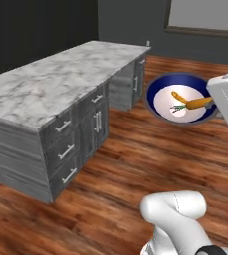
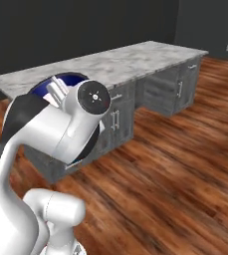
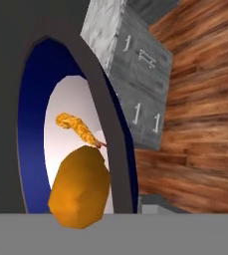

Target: The microwave is finished heating the shrimp and carrot. Take the bowl containing the food and place it on the dining counter.

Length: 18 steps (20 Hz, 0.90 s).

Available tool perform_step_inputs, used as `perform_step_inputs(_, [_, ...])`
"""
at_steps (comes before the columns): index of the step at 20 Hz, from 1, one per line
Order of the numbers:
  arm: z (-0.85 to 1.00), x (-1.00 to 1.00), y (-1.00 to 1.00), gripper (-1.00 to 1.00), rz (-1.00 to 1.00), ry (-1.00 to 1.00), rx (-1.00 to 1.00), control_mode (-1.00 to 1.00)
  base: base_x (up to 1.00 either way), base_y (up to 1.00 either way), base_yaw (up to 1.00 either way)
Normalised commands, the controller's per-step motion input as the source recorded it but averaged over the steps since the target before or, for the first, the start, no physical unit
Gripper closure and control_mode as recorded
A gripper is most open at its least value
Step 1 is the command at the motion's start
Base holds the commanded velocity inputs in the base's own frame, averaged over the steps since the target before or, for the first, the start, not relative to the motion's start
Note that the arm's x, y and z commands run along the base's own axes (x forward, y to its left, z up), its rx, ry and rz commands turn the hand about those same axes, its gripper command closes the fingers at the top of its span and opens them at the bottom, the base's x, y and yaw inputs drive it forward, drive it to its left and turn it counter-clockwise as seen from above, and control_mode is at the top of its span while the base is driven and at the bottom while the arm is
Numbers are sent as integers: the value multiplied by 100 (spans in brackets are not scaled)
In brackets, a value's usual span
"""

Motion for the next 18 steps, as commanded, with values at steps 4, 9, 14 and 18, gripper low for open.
perform_step_inputs(4, [0, 0, 0, 100, 0, 0, 0, 100, 100, 1, 17])
perform_step_inputs(9, [0, 0, 0, 100, 0, 0, 0, 100, 100, 0, 22])
perform_step_inputs(14, [0, 0, 0, 100, 0, 0, 0, 100, 100, 0, 23])
perform_step_inputs(18, [0, 0, 0, 100, 0, 0, 0, 100, 100, 0, 24])
